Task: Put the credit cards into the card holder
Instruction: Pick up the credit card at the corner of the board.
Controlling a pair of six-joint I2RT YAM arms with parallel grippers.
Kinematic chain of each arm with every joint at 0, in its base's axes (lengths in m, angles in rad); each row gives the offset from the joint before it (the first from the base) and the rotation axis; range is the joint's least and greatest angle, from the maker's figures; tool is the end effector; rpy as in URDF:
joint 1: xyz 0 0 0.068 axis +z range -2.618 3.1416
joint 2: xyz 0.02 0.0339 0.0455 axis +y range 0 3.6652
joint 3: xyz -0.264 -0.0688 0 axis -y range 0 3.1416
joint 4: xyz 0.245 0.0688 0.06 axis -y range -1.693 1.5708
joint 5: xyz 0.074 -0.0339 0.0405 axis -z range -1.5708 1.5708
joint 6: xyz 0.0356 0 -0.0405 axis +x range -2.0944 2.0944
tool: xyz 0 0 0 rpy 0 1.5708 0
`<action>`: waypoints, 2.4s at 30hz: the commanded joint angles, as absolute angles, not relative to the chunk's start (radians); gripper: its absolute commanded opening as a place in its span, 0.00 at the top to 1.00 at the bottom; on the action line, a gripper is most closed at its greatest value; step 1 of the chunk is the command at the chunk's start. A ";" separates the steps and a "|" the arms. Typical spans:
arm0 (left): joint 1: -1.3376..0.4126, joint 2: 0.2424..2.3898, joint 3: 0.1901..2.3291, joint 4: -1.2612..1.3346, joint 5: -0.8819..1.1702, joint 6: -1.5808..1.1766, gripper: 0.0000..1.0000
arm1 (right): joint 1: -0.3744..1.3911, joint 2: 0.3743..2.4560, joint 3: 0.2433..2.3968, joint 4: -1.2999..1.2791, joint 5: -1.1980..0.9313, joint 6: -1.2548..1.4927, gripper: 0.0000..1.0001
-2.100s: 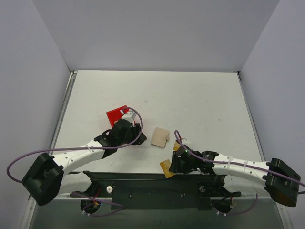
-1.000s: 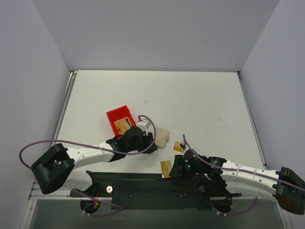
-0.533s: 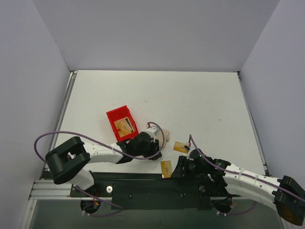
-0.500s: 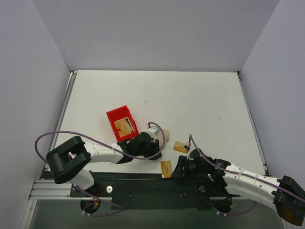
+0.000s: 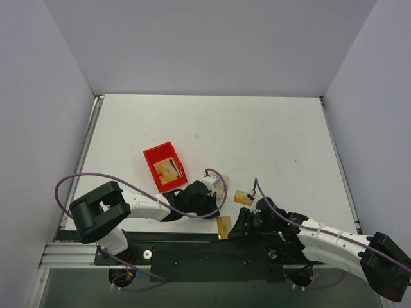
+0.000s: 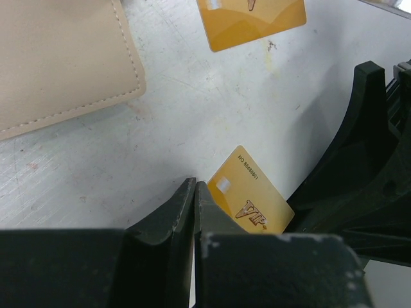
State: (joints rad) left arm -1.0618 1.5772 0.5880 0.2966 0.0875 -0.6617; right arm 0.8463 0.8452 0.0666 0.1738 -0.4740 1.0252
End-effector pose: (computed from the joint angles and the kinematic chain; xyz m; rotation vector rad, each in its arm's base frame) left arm 0.1389 -0.2553 0.1358 0.5398 2.4073 -0.9496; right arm 0.0861 0.1218 0.1216 -0.0937 2.5627 1.4386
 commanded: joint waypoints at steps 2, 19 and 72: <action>-1.071 1.578 0.578 0.336 0.100 -0.669 0.91 | 0.796 0.876 0.012 0.293 -0.368 1.000 0.60; -1.085 1.565 0.560 0.308 0.089 -0.680 0.95 | 0.773 1.003 0.011 0.365 -0.448 1.003 0.67; -1.095 1.514 0.522 0.239 0.048 -0.710 0.98 | 0.833 1.147 0.037 0.387 -0.426 0.996 0.75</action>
